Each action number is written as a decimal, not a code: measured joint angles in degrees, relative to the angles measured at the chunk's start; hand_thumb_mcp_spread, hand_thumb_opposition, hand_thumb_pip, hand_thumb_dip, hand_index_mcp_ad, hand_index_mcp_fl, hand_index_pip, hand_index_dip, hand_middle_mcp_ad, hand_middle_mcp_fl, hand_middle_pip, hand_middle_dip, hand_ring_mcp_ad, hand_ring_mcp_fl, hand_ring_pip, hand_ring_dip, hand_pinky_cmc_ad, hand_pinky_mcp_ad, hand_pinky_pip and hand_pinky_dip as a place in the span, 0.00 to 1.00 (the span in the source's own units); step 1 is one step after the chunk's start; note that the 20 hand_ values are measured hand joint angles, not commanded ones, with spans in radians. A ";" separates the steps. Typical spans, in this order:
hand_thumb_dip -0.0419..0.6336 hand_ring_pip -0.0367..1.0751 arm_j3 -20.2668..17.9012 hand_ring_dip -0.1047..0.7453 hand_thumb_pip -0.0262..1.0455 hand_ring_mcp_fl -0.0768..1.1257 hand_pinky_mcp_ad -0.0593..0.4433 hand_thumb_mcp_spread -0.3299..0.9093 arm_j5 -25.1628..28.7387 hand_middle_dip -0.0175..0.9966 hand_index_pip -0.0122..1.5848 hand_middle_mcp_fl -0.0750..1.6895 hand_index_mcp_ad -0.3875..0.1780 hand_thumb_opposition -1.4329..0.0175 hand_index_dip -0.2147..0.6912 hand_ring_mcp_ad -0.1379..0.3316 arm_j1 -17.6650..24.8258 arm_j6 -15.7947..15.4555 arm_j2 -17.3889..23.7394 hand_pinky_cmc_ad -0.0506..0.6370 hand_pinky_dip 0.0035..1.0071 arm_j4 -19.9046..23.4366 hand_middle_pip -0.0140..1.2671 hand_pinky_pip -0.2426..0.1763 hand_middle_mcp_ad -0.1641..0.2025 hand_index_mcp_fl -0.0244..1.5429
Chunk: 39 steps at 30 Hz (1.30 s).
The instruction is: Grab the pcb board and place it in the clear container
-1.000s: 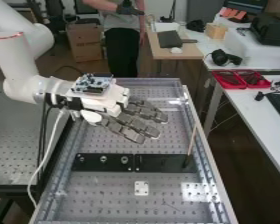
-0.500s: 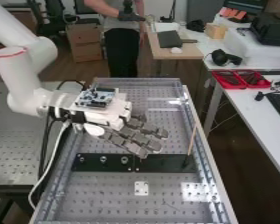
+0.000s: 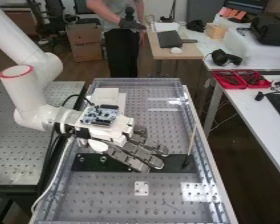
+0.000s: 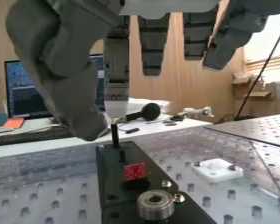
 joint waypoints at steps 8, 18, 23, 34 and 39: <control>0.45 0.11 0.66 0.12 0.71 0.07 0.48 0.60 -1.73 0.16 0.98 0.14 0.53 0.40 0.31 0.76 -1.67 0.19 -2.61 0.48 0.36 1.99 0.12 0.37 0.62 0.03; 0.46 0.12 -0.48 0.13 0.77 0.06 0.48 0.60 -3.34 0.17 0.98 0.16 0.53 0.40 0.25 0.76 -2.99 -0.25 -4.30 0.48 0.36 8.51 0.12 0.37 0.62 0.04; 0.46 0.11 -0.14 0.14 0.77 0.06 0.48 0.59 -4.25 0.17 0.98 0.16 0.53 0.40 0.24 0.77 -3.32 -0.51 -4.62 0.48 0.37 8.24 0.12 0.37 0.62 0.05; 0.46 0.12 1.33 0.13 0.78 0.06 0.48 0.60 -4.63 0.17 0.98 0.16 0.53 0.40 0.22 0.76 -3.14 -0.60 -5.20 0.48 0.38 3.92 0.11 0.36 0.62 0.06; 0.46 0.12 1.87 0.13 0.78 0.06 0.48 0.59 -4.82 0.17 0.99 0.16 0.52 0.41 0.23 0.76 -3.31 -1.45 -4.91 0.48 0.38 2.35 0.11 0.37 0.62 0.05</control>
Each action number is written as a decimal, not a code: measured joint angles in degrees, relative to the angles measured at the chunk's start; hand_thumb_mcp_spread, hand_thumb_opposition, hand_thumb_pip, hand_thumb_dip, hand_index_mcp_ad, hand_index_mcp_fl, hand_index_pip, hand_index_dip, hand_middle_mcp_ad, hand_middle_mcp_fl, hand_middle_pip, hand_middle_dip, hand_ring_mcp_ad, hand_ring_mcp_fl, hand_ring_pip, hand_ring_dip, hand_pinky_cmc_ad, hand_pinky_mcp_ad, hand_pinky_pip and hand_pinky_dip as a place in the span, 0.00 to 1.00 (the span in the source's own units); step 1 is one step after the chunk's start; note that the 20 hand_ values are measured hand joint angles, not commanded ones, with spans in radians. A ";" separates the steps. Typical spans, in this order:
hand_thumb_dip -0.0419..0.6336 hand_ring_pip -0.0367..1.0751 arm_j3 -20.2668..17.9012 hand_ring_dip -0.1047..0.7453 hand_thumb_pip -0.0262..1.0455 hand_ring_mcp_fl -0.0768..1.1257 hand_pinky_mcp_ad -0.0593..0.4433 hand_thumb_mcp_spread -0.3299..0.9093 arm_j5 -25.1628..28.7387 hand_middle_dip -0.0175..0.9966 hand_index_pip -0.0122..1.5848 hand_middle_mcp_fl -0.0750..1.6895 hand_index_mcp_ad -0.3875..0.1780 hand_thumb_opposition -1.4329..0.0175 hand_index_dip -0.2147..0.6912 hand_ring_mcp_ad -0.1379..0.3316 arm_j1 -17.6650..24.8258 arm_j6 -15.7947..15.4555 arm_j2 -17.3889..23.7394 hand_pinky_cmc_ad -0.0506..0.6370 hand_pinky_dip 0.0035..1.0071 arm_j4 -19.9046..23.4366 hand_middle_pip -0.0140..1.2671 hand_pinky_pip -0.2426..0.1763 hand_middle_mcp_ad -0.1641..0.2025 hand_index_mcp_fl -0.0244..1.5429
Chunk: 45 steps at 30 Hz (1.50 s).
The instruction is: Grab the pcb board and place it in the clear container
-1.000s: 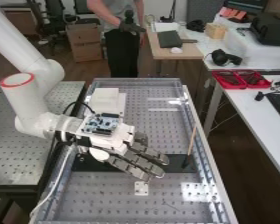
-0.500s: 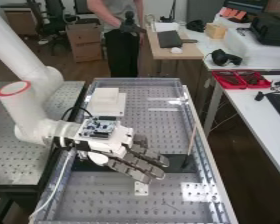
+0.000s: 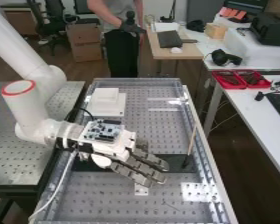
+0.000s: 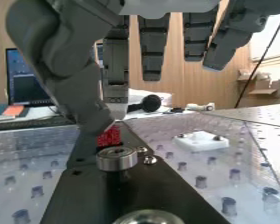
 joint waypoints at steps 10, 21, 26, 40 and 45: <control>0.46 0.12 1.08 0.13 0.74 0.06 0.48 0.59 -0.20 0.17 0.98 0.16 0.52 0.42 0.29 0.76 0.33 -1.69 -0.44 0.48 0.38 -1.53 0.11 0.36 0.62 0.03; 0.44 0.12 1.45 0.14 0.72 0.06 0.48 0.63 0.62 0.19 0.98 0.16 0.52 0.43 0.34 0.75 0.55 -1.27 -0.90 0.50 0.33 -1.42 0.11 0.44 0.62 0.05; 0.44 0.12 1.39 0.14 0.71 0.06 0.48 0.64 0.39 0.19 0.98 0.16 0.52 0.43 0.37 0.75 0.47 -1.22 -0.91 0.50 0.30 -1.61 0.11 0.44 0.62 0.07; 0.44 0.12 1.18 0.14 0.71 0.07 0.48 0.65 0.32 0.20 0.98 0.16 0.52 0.43 0.38 0.76 0.41 -1.35 -1.16 0.50 0.28 -0.52 0.11 0.47 0.61 0.10; 0.44 0.12 1.50 0.14 0.71 0.07 0.48 0.65 0.26 0.20 0.98 0.16 0.52 0.43 0.38 0.76 0.42 -1.04 -1.42 0.50 0.28 -0.66 0.11 0.47 0.61 0.10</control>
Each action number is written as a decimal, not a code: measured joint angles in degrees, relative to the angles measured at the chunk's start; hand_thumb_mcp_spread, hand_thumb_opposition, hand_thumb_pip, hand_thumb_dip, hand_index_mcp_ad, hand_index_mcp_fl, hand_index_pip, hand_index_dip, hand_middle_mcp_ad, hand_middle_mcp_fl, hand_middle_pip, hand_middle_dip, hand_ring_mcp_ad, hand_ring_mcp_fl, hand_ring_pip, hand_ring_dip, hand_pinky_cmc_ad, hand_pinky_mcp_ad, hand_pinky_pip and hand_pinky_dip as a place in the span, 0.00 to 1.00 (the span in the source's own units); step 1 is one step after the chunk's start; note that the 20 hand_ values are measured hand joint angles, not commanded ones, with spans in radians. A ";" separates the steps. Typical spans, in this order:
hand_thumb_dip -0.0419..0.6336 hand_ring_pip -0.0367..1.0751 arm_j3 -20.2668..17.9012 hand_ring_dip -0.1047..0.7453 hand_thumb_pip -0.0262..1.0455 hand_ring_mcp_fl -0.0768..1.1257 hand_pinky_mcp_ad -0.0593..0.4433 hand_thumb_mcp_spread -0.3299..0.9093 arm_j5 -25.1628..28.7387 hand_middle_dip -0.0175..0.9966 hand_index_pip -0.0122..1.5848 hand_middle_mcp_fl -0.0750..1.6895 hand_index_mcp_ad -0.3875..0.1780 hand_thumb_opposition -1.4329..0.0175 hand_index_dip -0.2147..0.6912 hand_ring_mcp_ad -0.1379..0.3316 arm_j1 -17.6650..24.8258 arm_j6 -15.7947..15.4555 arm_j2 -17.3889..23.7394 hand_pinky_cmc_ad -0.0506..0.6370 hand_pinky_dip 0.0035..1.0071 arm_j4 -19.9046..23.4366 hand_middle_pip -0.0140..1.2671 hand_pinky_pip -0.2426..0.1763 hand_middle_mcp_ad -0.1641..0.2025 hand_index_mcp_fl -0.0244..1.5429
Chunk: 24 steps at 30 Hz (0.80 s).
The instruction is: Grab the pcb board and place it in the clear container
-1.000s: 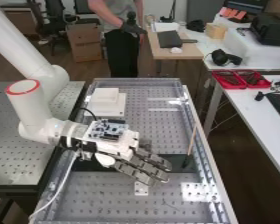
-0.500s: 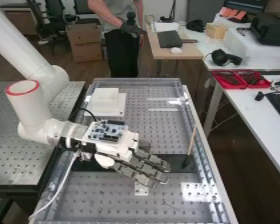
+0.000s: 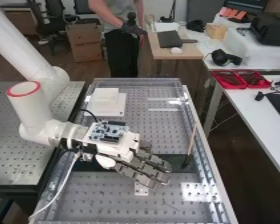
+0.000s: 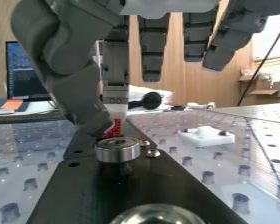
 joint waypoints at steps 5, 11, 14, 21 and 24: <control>0.44 0.12 0.13 0.14 0.71 0.08 0.48 0.65 -0.15 0.20 0.98 0.16 0.53 0.43 0.38 0.76 -0.13 0.00 -0.02 0.50 0.26 -0.22 0.11 0.48 0.62 0.11; 0.44 0.12 0.21 0.14 0.71 0.08 0.48 0.65 -0.34 0.20 0.98 0.18 0.52 0.43 0.38 0.75 -0.19 0.08 -0.19 0.50 0.26 -0.46 0.11 0.48 0.61 0.12; 0.44 0.12 0.28 0.14 0.71 0.08 0.48 0.65 -0.41 0.20 0.98 0.18 0.52 0.43 0.38 0.76 -0.19 0.17 -0.31 0.51 0.26 -0.54 0.11 0.48 0.61 0.12; 0.44 0.12 0.39 0.14 0.71 0.08 0.48 0.65 -0.37 0.20 0.98 0.18 0.52 0.43 0.38 0.76 -0.20 0.33 -0.58 0.50 0.26 -0.34 0.11 0.48 0.61 0.12; 0.44 0.12 0.40 0.14 0.71 0.08 0.48 0.65 -0.30 0.20 0.98 0.18 0.52 0.43 0.38 0.75 -0.20 0.42 -0.62 0.53 0.26 -0.28 0.11 0.48 0.61 0.13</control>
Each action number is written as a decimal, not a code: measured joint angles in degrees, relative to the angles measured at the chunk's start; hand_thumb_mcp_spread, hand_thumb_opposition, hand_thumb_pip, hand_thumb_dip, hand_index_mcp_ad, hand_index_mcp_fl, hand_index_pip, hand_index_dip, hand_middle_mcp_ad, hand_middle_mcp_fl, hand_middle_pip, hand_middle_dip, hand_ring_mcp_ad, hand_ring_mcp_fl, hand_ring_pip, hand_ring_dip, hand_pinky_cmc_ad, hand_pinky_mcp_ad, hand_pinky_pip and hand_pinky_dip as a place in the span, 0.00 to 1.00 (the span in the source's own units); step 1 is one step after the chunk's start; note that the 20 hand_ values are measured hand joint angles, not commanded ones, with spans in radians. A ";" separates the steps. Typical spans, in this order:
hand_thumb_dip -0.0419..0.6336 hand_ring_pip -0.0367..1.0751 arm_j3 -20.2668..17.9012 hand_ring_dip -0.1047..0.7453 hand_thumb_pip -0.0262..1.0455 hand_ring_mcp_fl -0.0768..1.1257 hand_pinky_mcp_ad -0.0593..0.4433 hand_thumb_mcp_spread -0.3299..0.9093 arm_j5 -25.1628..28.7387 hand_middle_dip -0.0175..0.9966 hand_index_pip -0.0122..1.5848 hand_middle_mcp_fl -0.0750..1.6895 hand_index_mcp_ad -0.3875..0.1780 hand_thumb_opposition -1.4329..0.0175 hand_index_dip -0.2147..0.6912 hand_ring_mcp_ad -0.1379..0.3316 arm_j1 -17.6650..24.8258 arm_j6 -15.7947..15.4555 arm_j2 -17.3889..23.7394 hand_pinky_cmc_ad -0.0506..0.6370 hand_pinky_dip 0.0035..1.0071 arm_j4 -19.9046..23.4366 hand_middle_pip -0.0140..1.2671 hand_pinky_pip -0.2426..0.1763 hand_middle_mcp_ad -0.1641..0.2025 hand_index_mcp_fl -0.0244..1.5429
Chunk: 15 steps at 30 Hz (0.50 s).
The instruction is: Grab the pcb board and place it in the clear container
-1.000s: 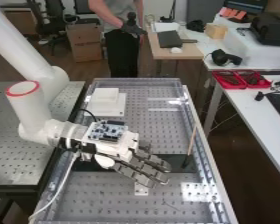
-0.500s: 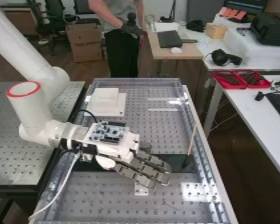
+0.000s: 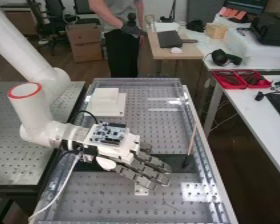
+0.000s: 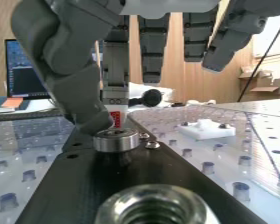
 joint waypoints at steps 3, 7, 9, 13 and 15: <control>0.44 0.13 -0.05 0.14 0.71 0.08 0.48 0.65 0.11 0.20 0.98 0.18 0.52 0.43 0.38 0.76 0.00 0.24 -0.01 0.53 0.26 0.34 0.11 0.48 0.60 0.15; 0.45 0.13 -0.19 0.14 0.65 0.10 0.48 0.66 0.36 0.20 0.98 0.18 0.49 0.42 0.37 0.75 0.02 0.59 -0.01 0.53 0.26 0.91 0.11 0.52 0.60 0.18; 0.44 0.13 -0.31 0.14 0.64 0.10 0.48 0.66 0.54 0.20 0.98 0.20 0.49 0.41 0.37 0.75 0.05 0.72 -0.01 0.53 0.25 1.19 0.11 0.51 0.60 0.18; 0.42 0.12 -0.62 0.15 0.58 0.11 0.48 0.69 0.97 0.20 0.97 0.21 0.49 0.40 0.36 0.76 0.26 1.20 0.00 0.53 0.22 2.42 0.11 0.55 0.61 0.22; 0.41 0.12 -0.65 0.15 0.57 0.13 0.48 0.69 1.11 0.20 0.97 0.21 0.49 0.39 0.36 0.76 0.33 1.50 0.08 0.56 0.21 2.72 0.11 0.55 0.61 0.25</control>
